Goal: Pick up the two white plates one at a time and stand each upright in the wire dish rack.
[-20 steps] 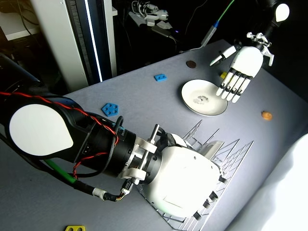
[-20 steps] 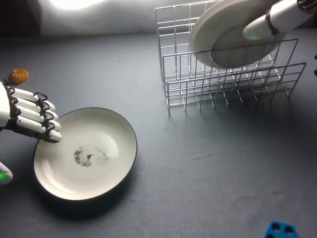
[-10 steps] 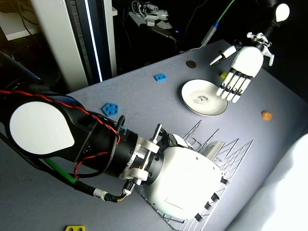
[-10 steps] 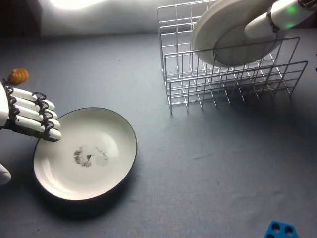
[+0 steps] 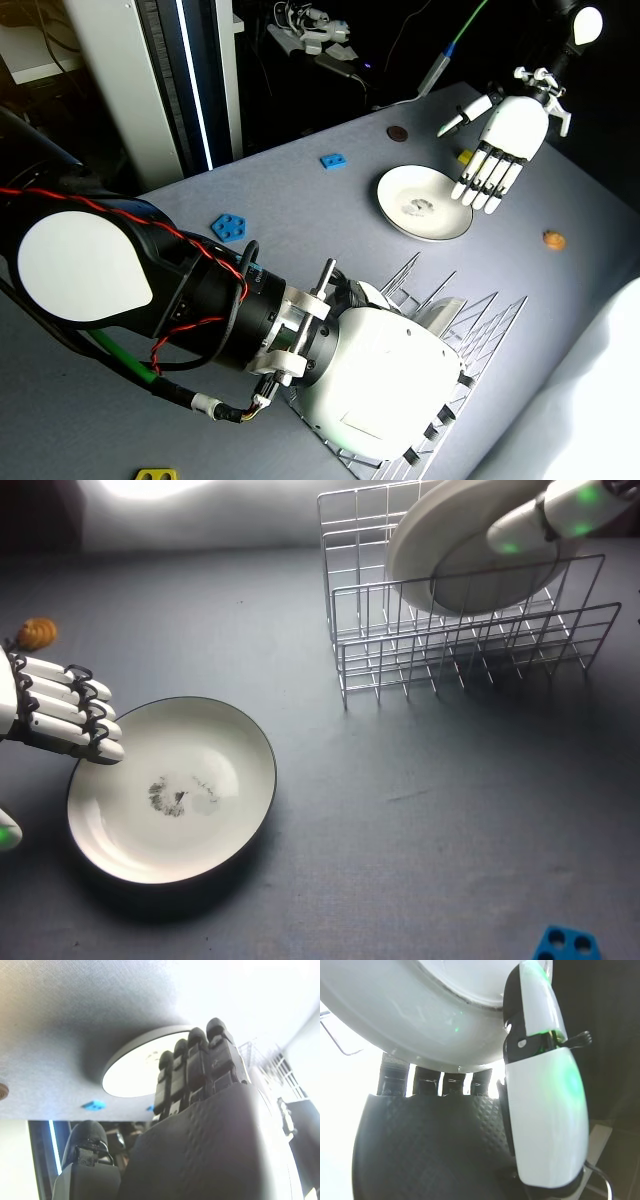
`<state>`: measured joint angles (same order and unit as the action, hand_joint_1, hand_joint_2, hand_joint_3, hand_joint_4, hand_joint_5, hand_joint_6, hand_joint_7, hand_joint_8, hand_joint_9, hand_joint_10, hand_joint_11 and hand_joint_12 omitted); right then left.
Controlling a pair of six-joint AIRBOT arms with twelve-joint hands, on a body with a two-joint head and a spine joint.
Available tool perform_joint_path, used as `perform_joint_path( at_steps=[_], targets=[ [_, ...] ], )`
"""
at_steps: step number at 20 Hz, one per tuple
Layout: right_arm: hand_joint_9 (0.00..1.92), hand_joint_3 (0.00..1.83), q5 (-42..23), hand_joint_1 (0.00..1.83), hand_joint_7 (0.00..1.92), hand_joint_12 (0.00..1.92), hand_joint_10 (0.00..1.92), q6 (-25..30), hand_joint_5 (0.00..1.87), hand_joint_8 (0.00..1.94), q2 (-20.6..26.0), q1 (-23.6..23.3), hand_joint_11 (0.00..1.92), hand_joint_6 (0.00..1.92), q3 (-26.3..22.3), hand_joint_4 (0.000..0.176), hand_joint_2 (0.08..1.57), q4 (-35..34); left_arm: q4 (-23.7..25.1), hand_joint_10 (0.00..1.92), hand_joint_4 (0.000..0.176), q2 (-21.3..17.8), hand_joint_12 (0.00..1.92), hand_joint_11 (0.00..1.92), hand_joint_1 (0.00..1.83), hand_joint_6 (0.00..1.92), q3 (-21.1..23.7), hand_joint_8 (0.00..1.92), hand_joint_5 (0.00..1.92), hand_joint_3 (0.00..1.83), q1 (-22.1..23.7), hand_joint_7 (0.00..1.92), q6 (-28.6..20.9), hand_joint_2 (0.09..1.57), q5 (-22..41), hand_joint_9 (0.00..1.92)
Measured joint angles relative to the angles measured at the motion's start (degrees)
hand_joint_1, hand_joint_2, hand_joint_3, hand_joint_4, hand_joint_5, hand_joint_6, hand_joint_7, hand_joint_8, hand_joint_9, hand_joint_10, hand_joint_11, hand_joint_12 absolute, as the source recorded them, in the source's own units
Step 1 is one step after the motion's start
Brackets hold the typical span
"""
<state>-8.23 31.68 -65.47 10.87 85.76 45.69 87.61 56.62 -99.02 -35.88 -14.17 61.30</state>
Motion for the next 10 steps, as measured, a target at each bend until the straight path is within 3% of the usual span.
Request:
perform_joint_path(
  at_steps=[1,2,4,10],
  targets=[
    [1.11,0.01,0.0,1.22,0.99,1.00,0.02,0.0,1.01,0.87,0.0,0.0,0.66,1.01,0.0,0.000,1.11,0.0,0.0,0.00,0.000,0.0,0.17,0.00,0.00,0.00,0.0,0.00,0.16,0.00,0.0,0.14,0.0,1.13,0.0,0.11],
    [1.14,0.00,0.0,1.22,0.97,0.99,0.03,0.0,1.00,0.95,0.0,0.0,0.65,1.01,0.0,0.012,1.12,-0.2,0.0,0.00,0.000,0.0,0.14,0.00,0.00,0.00,0.0,0.00,0.17,0.00,0.0,0.14,0.0,1.13,0.0,0.11],
    [1.20,0.00,0.1,1.23,1.05,0.96,0.04,-0.1,1.06,0.87,0.0,-0.1,0.68,0.87,0.1,0.027,1.09,0.0,0.0,0.00,0.000,-0.1,0.14,0.00,0.00,0.00,0.1,0.00,0.17,0.00,0.0,0.15,0.0,1.13,0.0,0.11],
    [1.19,0.00,0.3,1.23,1.03,0.98,0.02,-0.2,1.04,0.89,0.0,-0.3,0.66,0.92,0.1,0.028,1.09,0.0,0.0,0.00,0.000,-0.1,0.16,0.00,0.00,0.00,0.2,0.00,0.18,0.00,0.0,0.16,0.0,1.13,0.0,0.12]
  ],
)
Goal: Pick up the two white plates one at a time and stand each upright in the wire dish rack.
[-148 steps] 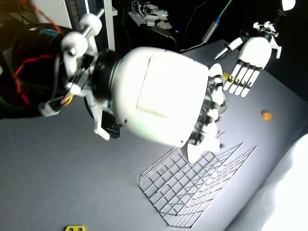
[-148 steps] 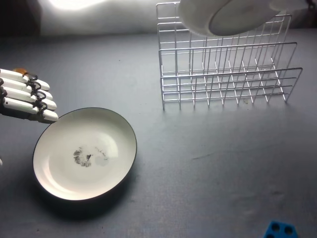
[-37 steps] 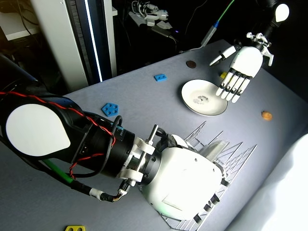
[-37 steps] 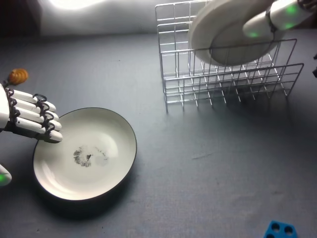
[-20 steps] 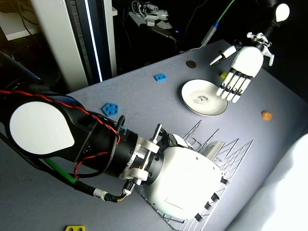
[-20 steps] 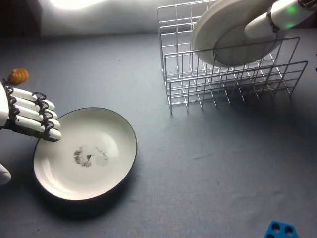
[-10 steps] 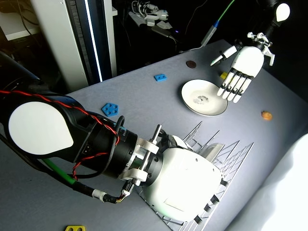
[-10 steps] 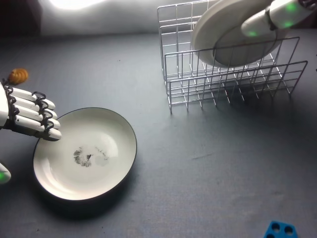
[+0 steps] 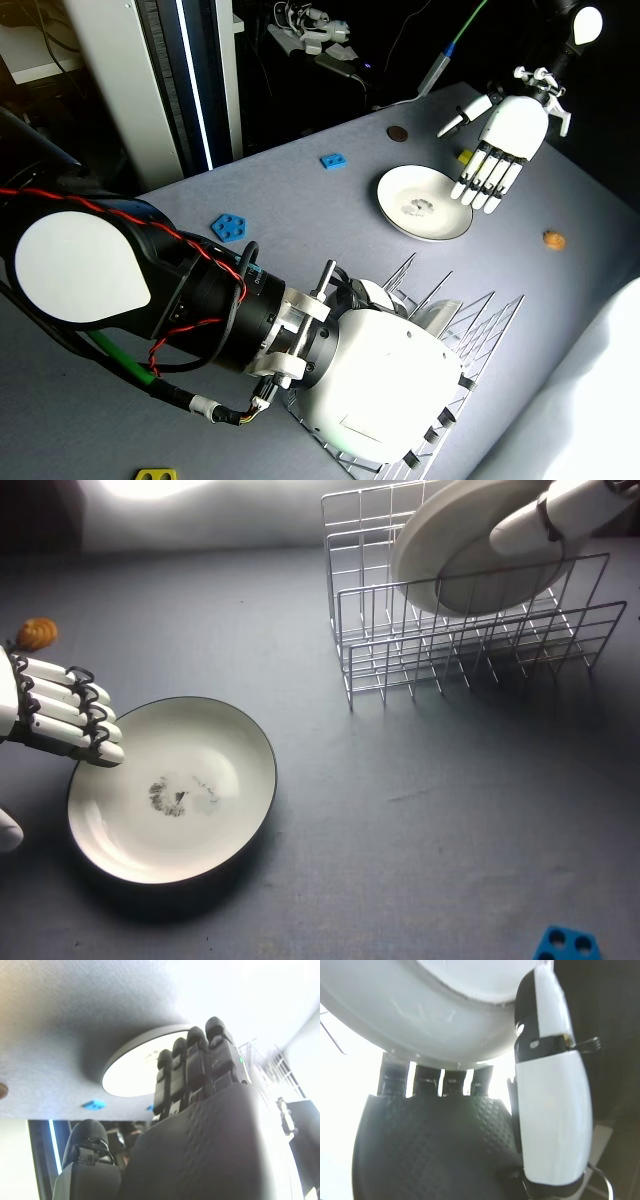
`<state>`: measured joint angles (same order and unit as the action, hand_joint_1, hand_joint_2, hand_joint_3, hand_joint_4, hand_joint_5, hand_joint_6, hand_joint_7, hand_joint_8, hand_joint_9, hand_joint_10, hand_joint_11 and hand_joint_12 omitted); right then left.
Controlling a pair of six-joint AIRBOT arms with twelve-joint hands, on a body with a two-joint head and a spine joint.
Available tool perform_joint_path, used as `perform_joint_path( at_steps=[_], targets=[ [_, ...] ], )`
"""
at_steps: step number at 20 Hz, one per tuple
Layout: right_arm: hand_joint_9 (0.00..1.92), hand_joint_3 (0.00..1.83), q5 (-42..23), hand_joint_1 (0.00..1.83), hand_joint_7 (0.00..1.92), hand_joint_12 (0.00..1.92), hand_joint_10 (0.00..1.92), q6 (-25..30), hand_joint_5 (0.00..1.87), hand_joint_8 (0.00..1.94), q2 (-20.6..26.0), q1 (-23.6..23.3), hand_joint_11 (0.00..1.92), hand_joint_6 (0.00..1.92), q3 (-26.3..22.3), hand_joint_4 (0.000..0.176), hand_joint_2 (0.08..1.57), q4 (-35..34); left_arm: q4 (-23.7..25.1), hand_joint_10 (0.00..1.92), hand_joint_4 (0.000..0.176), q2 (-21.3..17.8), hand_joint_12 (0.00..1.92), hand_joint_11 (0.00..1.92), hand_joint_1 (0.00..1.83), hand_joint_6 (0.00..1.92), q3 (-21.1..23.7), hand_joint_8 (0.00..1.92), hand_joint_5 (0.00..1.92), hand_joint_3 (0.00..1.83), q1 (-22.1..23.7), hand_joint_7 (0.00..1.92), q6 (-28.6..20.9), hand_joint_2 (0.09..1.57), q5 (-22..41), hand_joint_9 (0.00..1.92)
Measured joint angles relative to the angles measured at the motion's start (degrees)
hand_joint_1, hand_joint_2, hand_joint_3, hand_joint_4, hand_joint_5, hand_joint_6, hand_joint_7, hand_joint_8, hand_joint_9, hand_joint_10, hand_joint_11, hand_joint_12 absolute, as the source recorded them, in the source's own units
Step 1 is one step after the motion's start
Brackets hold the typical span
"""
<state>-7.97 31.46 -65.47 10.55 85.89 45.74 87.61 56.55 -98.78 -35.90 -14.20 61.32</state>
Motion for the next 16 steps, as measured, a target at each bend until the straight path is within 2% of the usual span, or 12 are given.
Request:
perform_joint_path(
  at_steps=[2,3,4,5,6,7,8,9,11,13,16],
  targets=[
    [1.16,0.00,0.0,1.22,1.02,1.01,0.01,0.0,1.01,0.91,0.0,0.0,0.63,0.97,0.0,0.033,1.10,0.0,0.0,0.00,0.000,0.0,0.16,0.00,0.00,0.00,0.0,0.00,0.17,0.00,-0.1,0.15,0.0,1.13,0.0,0.12],
    [1.09,0.00,0.0,1.12,0.96,1.06,0.00,0.0,0.93,0.47,0.0,0.0,0.54,1.06,0.0,0.000,1.13,0.0,0.0,0.00,0.000,0.0,0.17,0.00,0.00,0.00,0.0,0.00,0.18,0.00,-0.1,0.15,0.0,1.13,0.0,0.12],
    [1.06,0.00,0.1,1.08,0.97,1.07,0.01,0.0,0.83,0.25,0.0,0.0,0.51,0.50,0.0,0.000,1.09,0.0,0.0,0.00,0.000,0.0,0.19,0.00,0.00,0.00,0.0,0.00,0.18,0.00,-0.1,0.16,0.0,1.13,0.0,0.12],
    [1.06,0.00,0.1,1.07,1.01,1.06,0.01,-0.2,0.87,0.12,0.0,0.0,0.50,0.23,0.0,0.000,1.07,0.0,0.0,0.00,0.000,0.0,0.19,0.00,0.00,0.00,0.0,0.00,0.18,0.00,-0.1,0.16,0.0,1.13,0.0,0.12],
    [1.11,0.00,0.1,1.13,1.13,1.04,0.02,-0.2,1.02,0.07,0.0,0.0,0.61,0.72,0.0,0.000,1.09,0.0,0.0,0.00,0.000,0.0,0.16,0.00,0.00,0.00,0.0,0.00,0.17,0.00,-0.1,0.15,0.0,1.13,0.0,0.11],
    [1.12,0.00,0.1,1.15,1.18,1.05,0.02,-0.2,1.01,0.05,0.0,0.0,0.67,0.89,0.0,0.000,1.10,0.0,0.0,0.00,0.000,0.0,0.15,0.00,0.00,0.00,0.0,0.00,0.16,0.00,-0.1,0.14,0.0,1.13,0.0,0.10],
    [1.14,0.04,0.1,1.22,1.10,1.05,0.02,-0.2,1.06,0.61,0.0,0.0,0.70,0.91,0.0,0.000,1.06,0.0,0.0,0.00,0.000,0.0,0.15,0.00,0.00,0.00,0.0,0.00,0.17,0.00,-0.1,0.14,0.0,1.13,0.0,0.10],
    [1.15,0.01,0.1,1.22,1.04,1.07,0.01,-0.2,1.02,0.81,0.0,0.0,0.67,0.98,0.0,0.010,1.09,0.0,0.0,0.00,0.000,0.0,0.16,0.00,0.00,0.00,0.0,0.01,0.18,0.00,-0.1,0.15,0.0,1.13,0.0,0.11],
    [1.17,0.00,0.1,1.23,1.04,1.02,0.02,-0.3,1.02,0.82,0.0,-0.2,0.66,1.00,0.0,0.000,1.10,0.0,0.0,0.00,0.000,0.0,0.12,0.00,0.00,0.00,0.0,0.00,0.14,0.00,-0.1,0.13,0.0,1.12,0.0,0.10],
    [1.18,0.00,0.1,1.22,1.03,1.03,0.02,-0.3,1.00,0.84,0.0,-0.2,0.63,1.03,0.0,0.004,1.10,0.0,0.0,0.01,0.000,0.0,0.13,0.01,0.00,0.01,0.0,0.01,0.18,0.00,-0.1,0.15,0.0,1.13,0.0,0.11],
    [1.17,0.00,0.1,1.23,0.99,1.06,0.01,-0.2,1.01,0.87,0.0,-0.2,0.64,1.06,0.0,0.000,1.11,0.0,0.0,0.00,0.000,0.0,0.13,0.00,0.00,0.01,0.0,0.00,0.17,0.00,-0.1,0.14,0.0,1.13,0.0,0.11]
  ],
)
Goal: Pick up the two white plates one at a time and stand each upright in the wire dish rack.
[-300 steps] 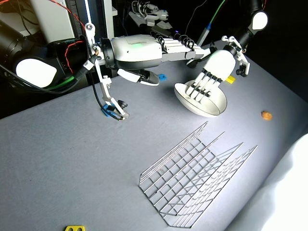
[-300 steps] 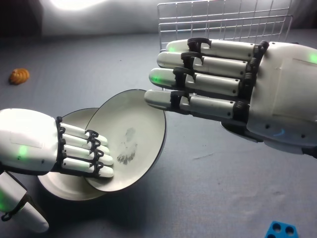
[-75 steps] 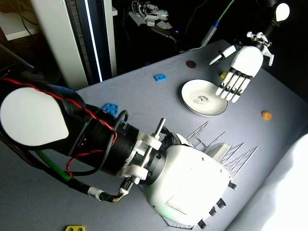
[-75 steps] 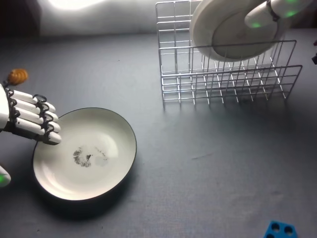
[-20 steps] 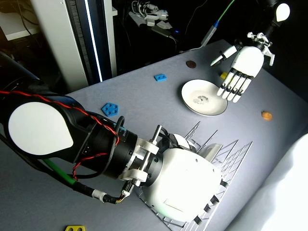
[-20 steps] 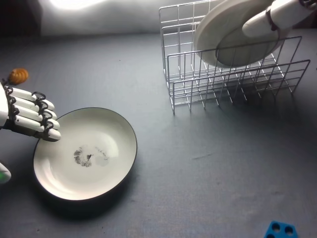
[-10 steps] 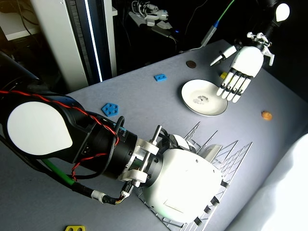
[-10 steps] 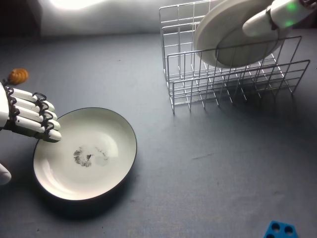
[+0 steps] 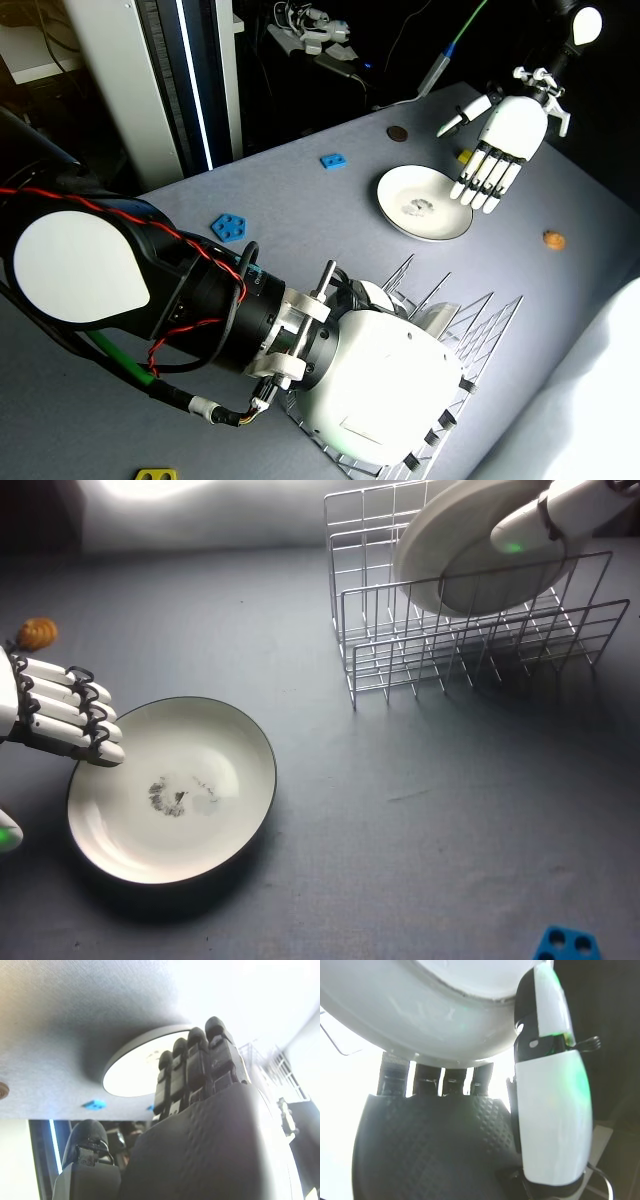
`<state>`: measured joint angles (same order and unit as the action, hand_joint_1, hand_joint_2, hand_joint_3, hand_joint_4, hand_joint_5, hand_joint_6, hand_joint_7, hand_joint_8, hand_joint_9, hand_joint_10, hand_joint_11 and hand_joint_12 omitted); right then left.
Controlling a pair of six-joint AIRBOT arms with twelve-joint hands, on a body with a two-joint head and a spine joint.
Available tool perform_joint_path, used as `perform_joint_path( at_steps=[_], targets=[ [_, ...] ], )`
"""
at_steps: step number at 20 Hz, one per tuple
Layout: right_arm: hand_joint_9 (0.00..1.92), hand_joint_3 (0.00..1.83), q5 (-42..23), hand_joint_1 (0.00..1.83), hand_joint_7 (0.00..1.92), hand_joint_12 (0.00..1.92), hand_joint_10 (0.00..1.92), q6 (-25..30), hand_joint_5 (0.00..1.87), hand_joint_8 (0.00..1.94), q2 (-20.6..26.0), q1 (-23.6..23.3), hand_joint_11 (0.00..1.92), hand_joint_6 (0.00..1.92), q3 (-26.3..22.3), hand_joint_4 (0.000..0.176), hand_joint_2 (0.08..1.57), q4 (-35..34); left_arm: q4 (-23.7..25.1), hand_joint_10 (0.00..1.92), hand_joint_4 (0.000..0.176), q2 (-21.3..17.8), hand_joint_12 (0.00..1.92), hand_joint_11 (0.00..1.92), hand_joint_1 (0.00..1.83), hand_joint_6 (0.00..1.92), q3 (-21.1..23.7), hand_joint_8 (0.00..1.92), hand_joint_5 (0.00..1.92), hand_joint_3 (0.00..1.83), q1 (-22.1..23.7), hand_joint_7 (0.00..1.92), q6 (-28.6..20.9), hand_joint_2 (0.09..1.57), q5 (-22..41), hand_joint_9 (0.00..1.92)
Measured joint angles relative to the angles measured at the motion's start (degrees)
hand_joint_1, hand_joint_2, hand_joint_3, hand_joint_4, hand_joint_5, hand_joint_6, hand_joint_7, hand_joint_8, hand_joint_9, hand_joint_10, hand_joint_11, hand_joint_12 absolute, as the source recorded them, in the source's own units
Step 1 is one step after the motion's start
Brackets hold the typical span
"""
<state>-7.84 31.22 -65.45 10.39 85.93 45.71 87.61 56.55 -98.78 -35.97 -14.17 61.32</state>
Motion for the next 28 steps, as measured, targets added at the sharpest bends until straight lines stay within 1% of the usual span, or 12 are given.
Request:
perform_joint_path(
  at_steps=[1,3,4,6,7,8,11,18,19,20,22,28],
  targets=[
    [1.17,0.00,0.0,1.23,1.00,1.04,0.01,0.0,1.00,0.85,0.0,0.0,0.65,1.06,0.0,0.000,1.11,0.0,0.0,0.00,0.000,0.0,0.14,0.00,0.00,0.01,0.0,0.00,0.17,0.00,0.0,0.14,0.0,1.13,0.0,0.10],
    [1.05,0.00,0.0,1.07,1.00,1.09,0.00,0.0,0.88,0.19,0.0,0.0,0.53,1.13,0.0,0.000,1.16,0.0,0.0,0.00,0.000,0.0,0.17,0.00,0.00,0.00,0.0,0.00,0.16,0.00,0.0,0.14,0.0,1.13,0.0,0.11],
    [1.03,0.00,0.0,0.92,1.00,1.11,0.01,0.0,0.76,0.10,0.0,0.0,0.49,0.56,0.0,0.000,1.12,0.0,0.0,0.00,0.000,0.0,0.21,0.00,0.00,0.00,0.0,0.00,0.17,0.00,0.0,0.15,0.0,1.13,0.0,0.12],
    [0.99,0.00,0.0,0.86,0.98,1.12,0.00,-0.2,0.81,0.02,0.0,0.0,0.43,0.12,0.0,0.000,1.08,0.1,0.0,0.00,0.000,0.0,0.21,0.00,0.00,0.00,0.0,0.00,0.18,0.00,0.0,0.16,0.0,1.13,0.0,0.12],
    [1.07,0.00,-0.2,1.10,1.11,1.06,0.02,-0.2,1.00,0.03,0.0,0.0,0.56,0.70,0.0,0.000,1.09,0.0,0.0,0.00,0.000,0.0,0.18,0.00,0.00,0.00,0.0,0.00,0.17,0.00,0.0,0.15,0.0,1.13,0.0,0.11],
    [1.12,0.03,-0.5,1.22,1.06,1.00,0.03,-0.2,1.07,0.62,0.0,-0.2,0.63,0.88,0.0,0.000,1.07,0.0,0.0,0.00,0.000,0.0,0.17,0.00,0.00,0.00,0.0,0.00,0.17,0.00,0.0,0.15,0.0,1.13,0.0,0.11],
    [1.11,0.00,-0.9,1.23,0.93,1.07,0.01,-0.2,1.00,0.93,0.0,-0.5,0.58,1.09,0.0,0.000,1.13,0.0,0.0,0.00,0.000,0.0,0.13,0.00,0.00,0.00,0.0,0.00,0.16,0.00,0.0,0.14,0.0,1.13,0.0,0.10],
    [1.13,0.00,-1.0,1.23,0.97,1.09,0.01,-0.2,1.00,0.87,0.0,-0.5,0.60,1.08,0.0,0.000,1.12,0.0,0.0,0.00,0.000,0.0,0.11,0.00,0.00,0.01,0.0,0.00,0.16,0.00,0.0,0.14,0.0,1.13,0.0,0.09],
    [1.05,0.00,-1.0,1.13,1.00,1.15,0.00,-0.2,0.88,0.24,0.0,-0.5,0.49,1.13,0.0,0.000,1.17,0.0,0.0,0.01,0.000,0.0,0.12,0.02,0.00,0.01,0.0,0.01,0.17,0.00,0.0,0.15,0.0,1.13,0.0,0.11],
    [0.98,0.00,-1.0,0.88,0.99,1.14,0.00,-0.2,0.72,0.07,0.0,-0.5,0.43,0.62,0.0,0.000,1.15,0.0,0.0,0.00,0.000,0.0,0.18,0.00,0.00,0.00,0.0,0.00,0.16,0.00,0.0,0.15,0.0,1.13,0.0,0.12],
    [0.93,0.00,-1.1,0.74,0.96,1.14,0.00,-0.2,0.79,0.01,0.0,-0.5,0.40,0.13,0.0,0.000,1.10,0.0,0.0,0.00,0.000,0.0,0.12,0.00,0.00,0.00,0.0,0.00,0.15,0.00,0.0,0.12,0.0,1.13,0.0,0.09],
    [0.78,0.00,-1.1,0.71,0.79,1.12,0.00,-0.2,0.63,0.00,0.1,-0.5,0.27,0.00,0.0,0.000,1.04,0.0,0.0,0.00,0.000,0.0,0.08,0.00,0.00,0.00,0.0,0.00,0.15,0.00,0.0,0.11,0.0,1.14,0.0,0.08]
  ],
)
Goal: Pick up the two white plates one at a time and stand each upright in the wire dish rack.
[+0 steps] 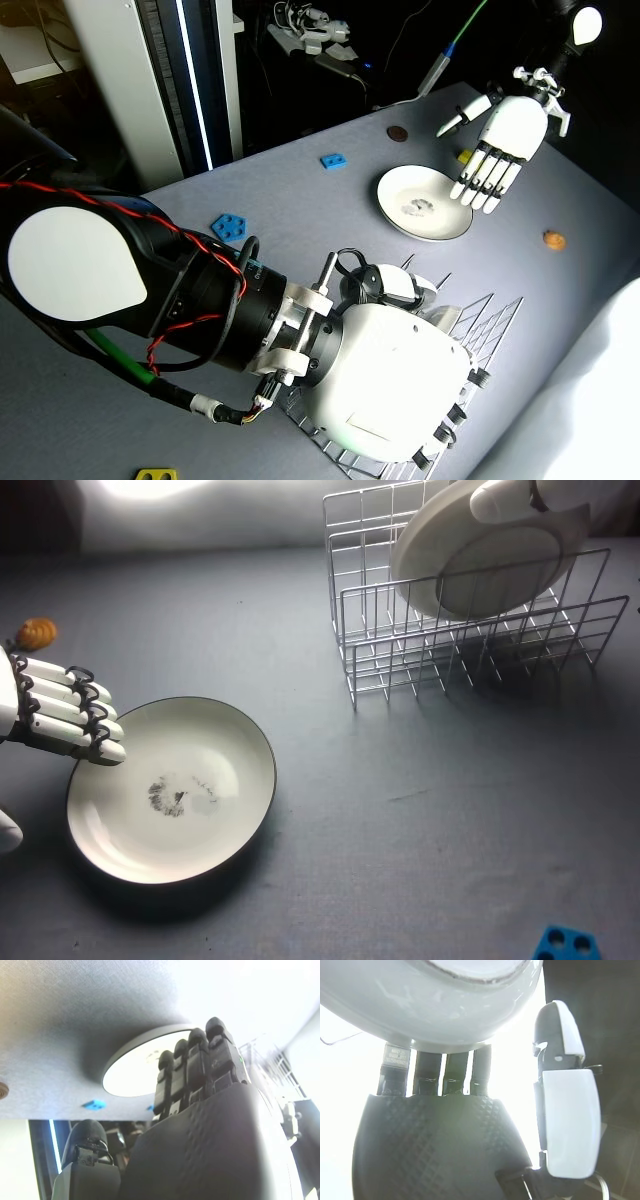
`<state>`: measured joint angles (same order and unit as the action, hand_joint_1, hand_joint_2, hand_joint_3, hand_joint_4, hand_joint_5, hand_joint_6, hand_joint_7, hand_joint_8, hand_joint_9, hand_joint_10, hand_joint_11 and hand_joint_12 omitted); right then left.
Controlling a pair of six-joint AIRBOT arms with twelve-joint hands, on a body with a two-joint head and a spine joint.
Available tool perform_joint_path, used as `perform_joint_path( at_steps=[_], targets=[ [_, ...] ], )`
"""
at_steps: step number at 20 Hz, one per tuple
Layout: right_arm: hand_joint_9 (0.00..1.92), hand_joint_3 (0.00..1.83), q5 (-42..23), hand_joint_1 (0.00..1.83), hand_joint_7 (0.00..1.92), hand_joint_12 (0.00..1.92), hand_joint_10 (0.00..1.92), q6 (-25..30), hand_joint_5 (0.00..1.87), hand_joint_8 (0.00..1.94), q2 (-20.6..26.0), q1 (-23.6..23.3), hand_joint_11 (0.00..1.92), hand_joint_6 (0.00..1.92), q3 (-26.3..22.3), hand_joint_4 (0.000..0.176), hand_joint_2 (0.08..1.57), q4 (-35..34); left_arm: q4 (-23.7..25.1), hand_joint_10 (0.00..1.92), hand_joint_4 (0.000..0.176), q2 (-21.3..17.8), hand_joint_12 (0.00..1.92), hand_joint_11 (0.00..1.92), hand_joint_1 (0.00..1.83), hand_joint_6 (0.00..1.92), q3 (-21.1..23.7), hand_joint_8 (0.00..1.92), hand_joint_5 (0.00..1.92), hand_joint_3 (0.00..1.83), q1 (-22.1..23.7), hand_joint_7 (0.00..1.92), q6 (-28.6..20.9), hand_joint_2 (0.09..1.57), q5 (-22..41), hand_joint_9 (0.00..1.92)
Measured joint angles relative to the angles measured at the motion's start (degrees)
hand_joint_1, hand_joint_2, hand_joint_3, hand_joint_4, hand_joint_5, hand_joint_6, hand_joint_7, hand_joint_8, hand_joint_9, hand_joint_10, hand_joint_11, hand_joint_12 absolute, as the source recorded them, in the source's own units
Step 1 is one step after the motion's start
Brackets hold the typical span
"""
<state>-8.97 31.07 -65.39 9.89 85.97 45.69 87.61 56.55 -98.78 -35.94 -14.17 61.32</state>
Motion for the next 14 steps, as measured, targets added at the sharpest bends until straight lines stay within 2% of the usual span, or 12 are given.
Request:
perform_joint_path(
  at_steps=[5,8,14],
  targets=[
    [0.67,0.00,0.1,0.57,0.68,1.11,0.00,-0.1,0.54,0.00,0.1,-0.4,0.15,0.00,0.0,0.000,1.04,0.1,0.0,0.00,0.000,0.0,0.09,0.00,0.00,0.00,0.0,0.00,0.15,0.00,0.0,0.12,0.0,1.13,0.0,0.08],
    [0.68,0.00,0.5,0.57,0.69,1.12,0.01,-0.2,0.53,0.00,0.3,-1.1,0.16,0.00,0.0,0.000,1.03,0.2,0.0,0.01,0.000,0.0,0.10,0.02,0.00,0.01,0.0,0.01,0.18,0.00,0.0,0.15,0.0,1.13,0.0,0.11],
    [0.69,0.00,0.6,0.60,0.70,1.13,0.01,-0.2,0.55,0.01,0.3,-1.6,0.17,0.01,0.0,0.000,1.03,0.2,-0.2,0.00,0.000,0.0,0.05,0.00,0.00,0.00,0.0,0.00,0.14,0.00,-0.6,0.10,0.0,1.14,-0.1,0.06]
  ],
)
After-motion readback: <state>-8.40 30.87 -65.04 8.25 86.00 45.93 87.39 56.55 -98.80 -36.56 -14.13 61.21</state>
